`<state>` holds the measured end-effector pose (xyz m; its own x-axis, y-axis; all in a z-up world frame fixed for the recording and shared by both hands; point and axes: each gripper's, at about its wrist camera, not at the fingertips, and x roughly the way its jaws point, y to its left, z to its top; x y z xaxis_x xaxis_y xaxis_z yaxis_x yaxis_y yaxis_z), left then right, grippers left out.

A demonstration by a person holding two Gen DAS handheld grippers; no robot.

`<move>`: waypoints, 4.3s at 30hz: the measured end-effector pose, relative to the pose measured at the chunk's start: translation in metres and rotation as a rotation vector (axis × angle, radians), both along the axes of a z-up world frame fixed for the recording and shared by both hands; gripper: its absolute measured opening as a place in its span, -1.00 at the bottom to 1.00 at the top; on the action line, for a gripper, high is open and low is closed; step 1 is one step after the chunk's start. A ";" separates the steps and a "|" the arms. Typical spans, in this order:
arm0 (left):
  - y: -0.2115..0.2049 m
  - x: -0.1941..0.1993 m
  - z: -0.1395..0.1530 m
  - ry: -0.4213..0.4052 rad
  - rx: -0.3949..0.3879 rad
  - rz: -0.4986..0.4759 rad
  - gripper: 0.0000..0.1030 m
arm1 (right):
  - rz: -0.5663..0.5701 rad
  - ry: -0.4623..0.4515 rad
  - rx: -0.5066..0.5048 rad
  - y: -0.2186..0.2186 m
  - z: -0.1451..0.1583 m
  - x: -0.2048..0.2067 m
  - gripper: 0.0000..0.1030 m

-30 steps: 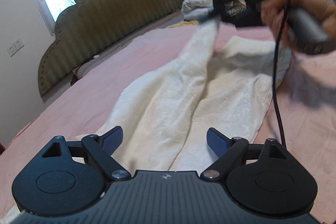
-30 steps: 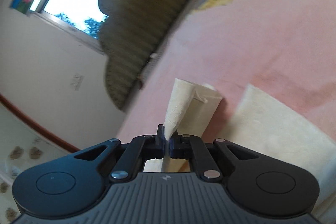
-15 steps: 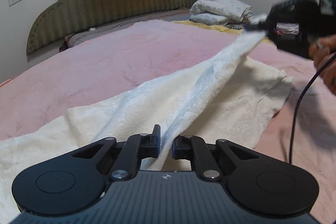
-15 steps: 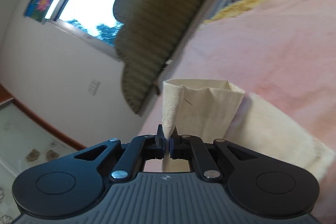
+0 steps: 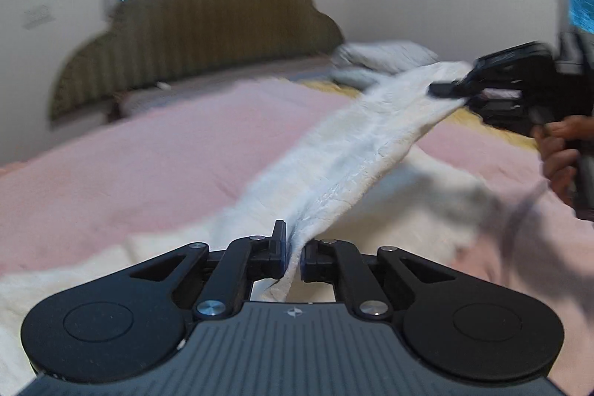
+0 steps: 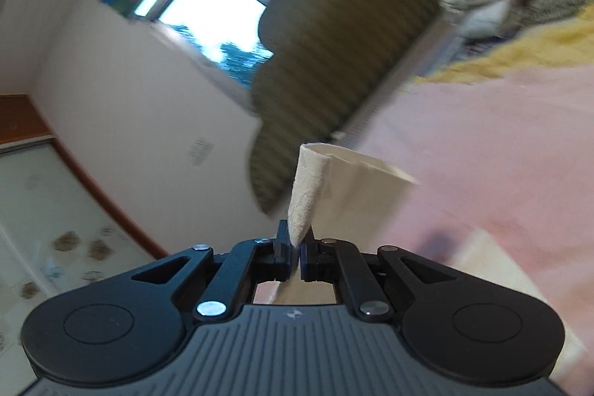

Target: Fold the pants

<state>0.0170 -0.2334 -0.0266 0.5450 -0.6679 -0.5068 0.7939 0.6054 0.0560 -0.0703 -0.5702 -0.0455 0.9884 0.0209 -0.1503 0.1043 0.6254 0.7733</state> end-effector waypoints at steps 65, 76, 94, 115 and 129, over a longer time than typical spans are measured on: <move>0.098 0.046 -0.041 0.087 0.083 0.336 1.00 | -0.110 0.394 -0.141 0.047 -0.044 -0.073 -0.53; 0.099 0.046 -0.040 0.092 0.070 0.332 1.00 | -0.112 0.272 0.218 0.013 -0.089 -0.065 -0.38; 0.149 0.093 -0.021 0.641 -0.400 0.336 0.97 | -0.198 0.250 0.070 -0.008 -0.079 0.004 -0.68; 0.077 0.116 -0.046 1.082 -0.742 0.127 0.98 | 0.168 0.191 -0.835 0.221 -0.005 0.023 -0.71; 0.105 0.128 -0.037 0.851 -0.544 0.268 -0.73 | 0.341 0.173 -1.029 0.296 -0.009 0.024 -0.66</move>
